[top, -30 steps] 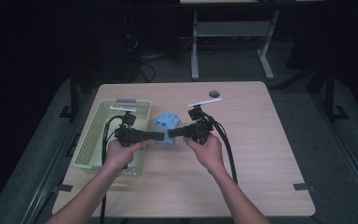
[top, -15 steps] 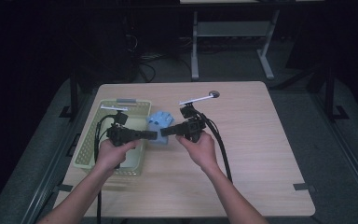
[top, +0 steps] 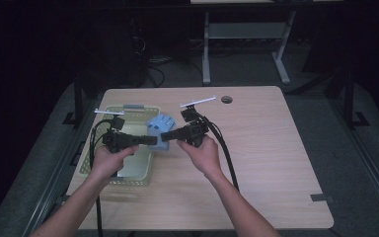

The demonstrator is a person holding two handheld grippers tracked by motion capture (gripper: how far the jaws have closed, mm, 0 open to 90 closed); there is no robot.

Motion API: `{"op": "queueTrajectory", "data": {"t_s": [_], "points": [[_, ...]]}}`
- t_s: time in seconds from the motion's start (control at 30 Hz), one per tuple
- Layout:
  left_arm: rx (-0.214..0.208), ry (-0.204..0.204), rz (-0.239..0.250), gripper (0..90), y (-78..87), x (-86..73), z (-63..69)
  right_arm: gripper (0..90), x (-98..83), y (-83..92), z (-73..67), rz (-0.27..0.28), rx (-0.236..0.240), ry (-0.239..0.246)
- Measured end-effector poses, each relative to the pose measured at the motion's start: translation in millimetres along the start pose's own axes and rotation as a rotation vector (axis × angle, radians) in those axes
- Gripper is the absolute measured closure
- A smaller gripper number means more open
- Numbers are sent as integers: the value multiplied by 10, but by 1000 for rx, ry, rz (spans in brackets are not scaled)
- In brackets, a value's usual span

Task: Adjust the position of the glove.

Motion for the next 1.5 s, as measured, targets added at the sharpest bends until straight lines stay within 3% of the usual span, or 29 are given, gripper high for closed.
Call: {"op": "queueTrajectory", "data": {"t_s": [0.9, 1.5], "points": [[13, 12, 29, 723, 361, -8, -176, 767, 146, -306, -200, -6, 46, 15], [51, 26, 33, 723, 556, -16, -354, 767, 224, -571, -263, -9, 76, 16]]}}
Point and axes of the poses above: each handheld gripper's, and its own axes: y roughly backward along the jaws, x roughly out of its top, z roughly to its right, the point moved 7 cm from there along -y, roughly forward along the jaws, and after that the axes turned 3 degrees about y, right-handed, at the moved point
